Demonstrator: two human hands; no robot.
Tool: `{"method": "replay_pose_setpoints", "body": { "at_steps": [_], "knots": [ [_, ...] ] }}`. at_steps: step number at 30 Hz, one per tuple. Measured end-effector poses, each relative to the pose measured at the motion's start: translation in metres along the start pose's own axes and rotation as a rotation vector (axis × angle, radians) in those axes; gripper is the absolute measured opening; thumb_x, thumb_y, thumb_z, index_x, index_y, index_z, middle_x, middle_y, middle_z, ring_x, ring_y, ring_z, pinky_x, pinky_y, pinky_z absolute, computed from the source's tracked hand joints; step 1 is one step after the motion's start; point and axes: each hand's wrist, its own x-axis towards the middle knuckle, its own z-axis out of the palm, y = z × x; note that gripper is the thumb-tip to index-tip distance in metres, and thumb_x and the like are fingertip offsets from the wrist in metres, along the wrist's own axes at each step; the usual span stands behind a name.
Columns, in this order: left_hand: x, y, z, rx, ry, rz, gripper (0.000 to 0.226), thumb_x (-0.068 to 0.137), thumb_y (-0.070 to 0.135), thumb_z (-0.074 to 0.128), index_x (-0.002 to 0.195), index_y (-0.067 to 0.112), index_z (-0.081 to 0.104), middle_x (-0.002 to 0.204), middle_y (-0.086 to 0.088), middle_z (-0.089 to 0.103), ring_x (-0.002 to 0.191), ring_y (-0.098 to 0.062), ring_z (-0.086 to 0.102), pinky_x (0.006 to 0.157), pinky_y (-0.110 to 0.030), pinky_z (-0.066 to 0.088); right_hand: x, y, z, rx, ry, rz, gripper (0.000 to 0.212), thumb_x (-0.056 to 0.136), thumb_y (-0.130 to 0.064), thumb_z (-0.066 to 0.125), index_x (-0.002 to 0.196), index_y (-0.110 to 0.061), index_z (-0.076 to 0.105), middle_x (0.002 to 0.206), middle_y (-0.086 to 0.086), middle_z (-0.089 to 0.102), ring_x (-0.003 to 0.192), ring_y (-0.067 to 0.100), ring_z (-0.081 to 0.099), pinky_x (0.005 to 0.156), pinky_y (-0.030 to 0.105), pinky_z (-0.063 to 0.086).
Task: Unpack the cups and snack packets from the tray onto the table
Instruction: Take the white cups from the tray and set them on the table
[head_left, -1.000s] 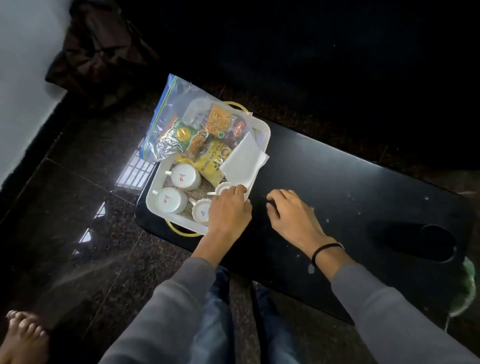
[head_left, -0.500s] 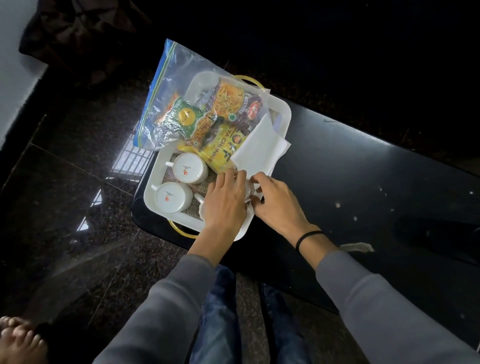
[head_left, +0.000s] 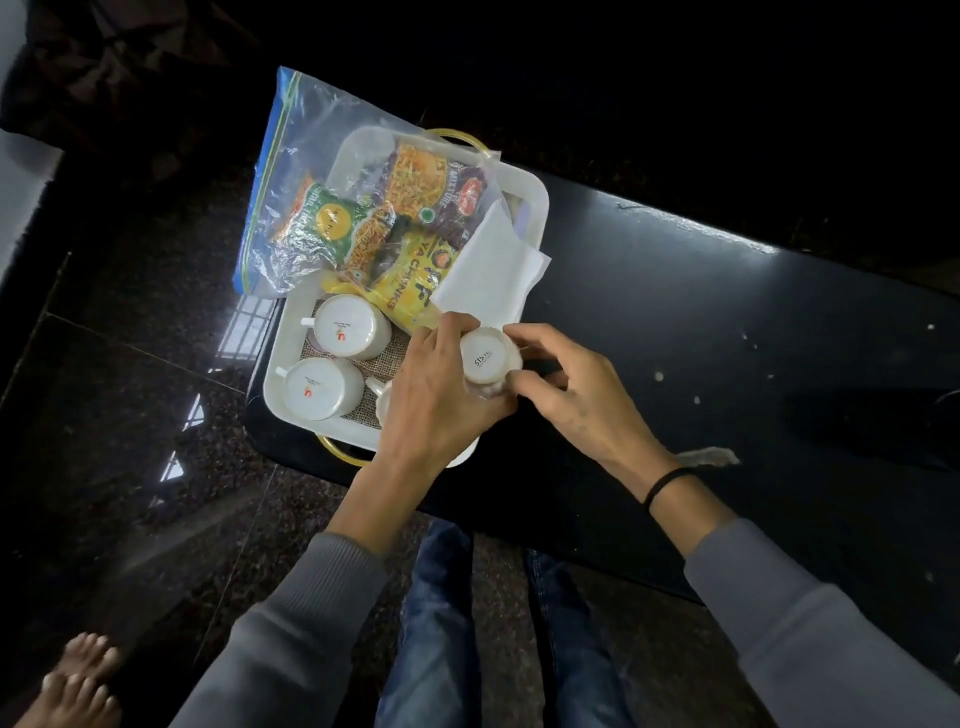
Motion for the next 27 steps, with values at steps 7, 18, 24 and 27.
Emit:
{"method": "replay_pose_setpoints", "body": {
  "at_steps": [7, 18, 24, 27],
  "knots": [
    [-0.006, 0.029, 0.025, -0.395, -0.254, -0.216, 0.065, 0.061, 0.049, 0.088, 0.12, 0.03, 0.066, 0.097, 0.015, 0.076, 0.088, 0.005, 0.07, 0.074, -0.014, 0.056, -0.032, 0.032, -0.04, 0.326, -0.029, 0.117, 0.036, 0.094, -0.04, 0.07, 0.13, -0.04, 0.067, 0.123, -0.012, 0.074, 0.116, 0.004, 0.068, 0.099, 0.027, 0.053],
    [-0.044, 0.035, 0.106, -0.783, -0.422, -0.667, 0.063, 0.072, 0.044, 0.089, 0.122, 0.015, 0.065, 0.097, -0.003, 0.082, 0.09, -0.015, 0.079, 0.086, -0.031, 0.061, -0.077, 0.1, -0.044, 0.387, 0.152, 0.555, 0.048, 0.085, -0.072, 0.064, 0.107, -0.031, 0.075, 0.083, -0.012, 0.073, 0.075, 0.008, 0.065, 0.063, 0.022, 0.051],
    [-0.053, 0.02, 0.123, -0.691, -0.385, -0.786, 0.023, 0.087, 0.031, 0.079, 0.099, 0.011, 0.078, 0.097, -0.006, 0.081, 0.09, -0.016, 0.078, 0.084, -0.031, 0.063, -0.083, 0.11, -0.027, 0.535, 0.171, 0.785, 0.052, 0.085, -0.063, 0.072, 0.102, -0.015, 0.082, 0.098, 0.005, 0.079, 0.087, 0.017, 0.072, 0.061, 0.022, 0.055],
    [-0.055, 0.02, 0.123, -0.594, -0.365, -0.786, 0.017, 0.092, 0.024, 0.073, 0.101, 0.011, 0.078, 0.101, -0.008, 0.079, 0.091, -0.017, 0.077, 0.075, -0.026, 0.063, -0.085, 0.11, -0.019, 0.627, 0.215, 0.841, 0.056, 0.083, -0.057, 0.076, 0.11, -0.008, 0.078, 0.111, 0.014, 0.076, 0.093, 0.022, 0.074, 0.056, 0.021, 0.055]
  ]
}}
